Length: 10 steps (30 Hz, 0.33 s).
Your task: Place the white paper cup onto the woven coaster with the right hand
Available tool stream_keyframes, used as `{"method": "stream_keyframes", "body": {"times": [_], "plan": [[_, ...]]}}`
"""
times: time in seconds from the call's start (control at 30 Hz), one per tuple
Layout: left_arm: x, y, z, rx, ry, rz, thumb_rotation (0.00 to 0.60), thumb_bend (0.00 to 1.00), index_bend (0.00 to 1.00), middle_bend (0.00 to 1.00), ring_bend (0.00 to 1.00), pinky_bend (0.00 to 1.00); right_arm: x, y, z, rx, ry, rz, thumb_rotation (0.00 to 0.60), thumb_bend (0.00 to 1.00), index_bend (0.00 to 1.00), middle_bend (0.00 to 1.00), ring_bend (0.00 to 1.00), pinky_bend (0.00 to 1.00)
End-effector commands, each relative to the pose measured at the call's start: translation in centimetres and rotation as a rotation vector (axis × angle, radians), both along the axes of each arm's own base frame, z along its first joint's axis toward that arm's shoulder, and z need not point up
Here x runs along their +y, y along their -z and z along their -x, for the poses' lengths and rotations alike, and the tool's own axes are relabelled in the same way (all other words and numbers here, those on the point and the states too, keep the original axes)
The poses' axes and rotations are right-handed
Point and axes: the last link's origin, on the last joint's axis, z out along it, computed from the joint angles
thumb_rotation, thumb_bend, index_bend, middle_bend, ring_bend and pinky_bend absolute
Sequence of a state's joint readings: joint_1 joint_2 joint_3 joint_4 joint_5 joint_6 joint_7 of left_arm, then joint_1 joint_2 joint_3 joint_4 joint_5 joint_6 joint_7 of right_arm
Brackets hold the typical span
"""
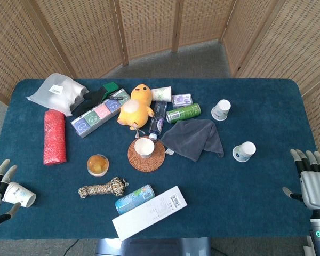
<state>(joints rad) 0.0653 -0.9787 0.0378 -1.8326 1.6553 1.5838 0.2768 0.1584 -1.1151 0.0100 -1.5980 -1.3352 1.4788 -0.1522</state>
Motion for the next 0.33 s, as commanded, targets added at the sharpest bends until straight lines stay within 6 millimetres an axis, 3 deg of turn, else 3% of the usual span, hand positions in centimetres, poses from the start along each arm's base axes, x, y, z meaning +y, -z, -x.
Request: {"method": "stream_keyframes", "body": {"times": [0.03,0.33], "plan": [[0.19,-0.01,0.20,0.006,-0.003,-0.011,0.600,0.27,0.00,0.00,0.00,0.00,0.46,-0.14,-0.15,0.032,0.014,0.001,0.600,0.00,0.00,0.00,0.00,0.00],[0.01,0.02,0.10,0.011,0.014,-0.020,0.600,0.27,0.00,0.00,0.00,0.00,1.26,-0.56,-0.41,0.038,0.043,0.009,0.600,0.00,0.00,0.00,0.00,0.00]]}}
